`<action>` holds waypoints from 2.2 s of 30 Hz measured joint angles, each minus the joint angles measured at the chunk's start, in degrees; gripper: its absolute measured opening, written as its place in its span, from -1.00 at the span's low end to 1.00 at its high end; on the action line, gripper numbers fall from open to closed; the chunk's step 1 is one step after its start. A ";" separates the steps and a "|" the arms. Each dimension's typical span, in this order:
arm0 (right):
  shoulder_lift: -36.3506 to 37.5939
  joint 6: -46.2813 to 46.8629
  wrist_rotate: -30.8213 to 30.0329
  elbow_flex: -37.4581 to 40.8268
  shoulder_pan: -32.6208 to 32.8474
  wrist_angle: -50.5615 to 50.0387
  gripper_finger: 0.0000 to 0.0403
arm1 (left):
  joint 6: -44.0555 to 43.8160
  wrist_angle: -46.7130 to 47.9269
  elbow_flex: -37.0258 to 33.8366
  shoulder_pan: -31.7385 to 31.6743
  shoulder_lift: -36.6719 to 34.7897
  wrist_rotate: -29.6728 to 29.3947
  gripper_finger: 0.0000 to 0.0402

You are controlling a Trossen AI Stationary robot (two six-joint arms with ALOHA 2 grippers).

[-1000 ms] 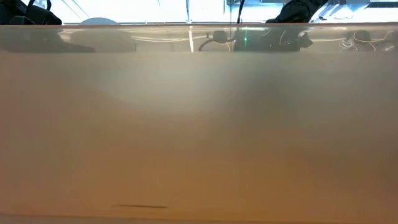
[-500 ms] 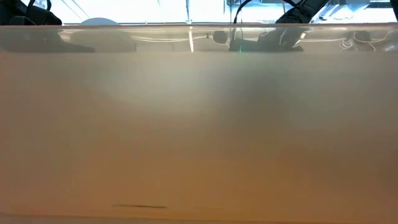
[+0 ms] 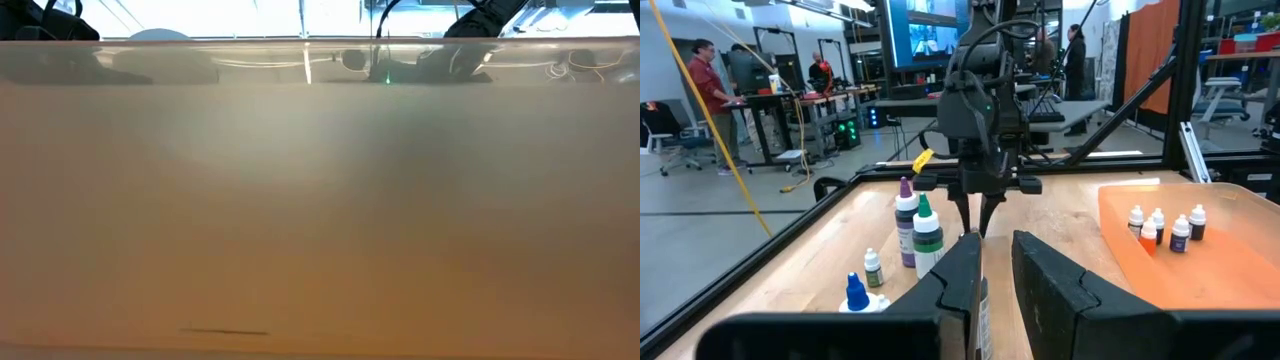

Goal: Pick & Place food coloring
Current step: Put the small orange food coloring bottle into the orange container

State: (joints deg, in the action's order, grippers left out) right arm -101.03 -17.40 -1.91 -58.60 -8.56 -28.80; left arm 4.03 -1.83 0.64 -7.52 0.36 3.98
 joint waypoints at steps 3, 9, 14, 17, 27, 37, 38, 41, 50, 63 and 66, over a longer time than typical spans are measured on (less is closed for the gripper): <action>1.65 0.25 -2.00 0.32 2.52 -0.64 -0.77 | 0.00 0.00 0.00 0.01 0.00 0.01 -0.67; 11.20 2.28 -4.11 0.17 8.00 0.17 -0.77 | 0.00 0.02 0.02 0.01 0.00 -0.01 -0.67; 17.57 3.21 -4.51 0.21 12.19 4.05 -0.77 | 0.01 0.02 0.00 -0.01 0.00 -0.01 -0.67; 19.09 3.23 -5.56 0.17 14.32 4.94 -0.77 | 6.53 -2.82 -0.02 -0.14 0.02 -3.49 -0.67; 19.06 4.48 -5.86 0.17 17.31 6.02 -0.77 | 14.38 -9.45 0.00 -0.32 0.00 -13.30 -0.67; 19.10 4.13 -5.59 0.15 17.29 7.16 -0.77 | -1.24 -9.28 0.00 -0.26 0.00 -10.49 -0.67; 19.10 4.13 -5.55 0.15 17.29 7.70 -0.77 | -3.04 -9.47 0.00 -0.23 0.05 -10.79 -0.67; 19.10 4.08 -5.40 0.15 17.31 8.31 -0.77 | -6.16 -9.66 0.00 -0.27 0.11 -11.78 -0.67; 17.41 3.06 -5.33 0.14 17.29 8.72 -0.77 | -8.72 -7.68 0.00 -0.23 0.75 -6.96 -0.67; 16.93 2.33 -5.31 0.08 17.31 9.28 -0.77 | -24.17 -6.76 0.02 -0.26 9.72 -20.68 -0.67; 16.93 1.55 -5.31 0.08 17.29 9.31 -0.77 | -26.49 -9.93 0.02 -0.26 12.02 -16.72 -0.67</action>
State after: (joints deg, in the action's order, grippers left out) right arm -84.09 -15.85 -7.22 -58.52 8.73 -19.49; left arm -22.46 -11.76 0.67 -7.78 12.38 -12.74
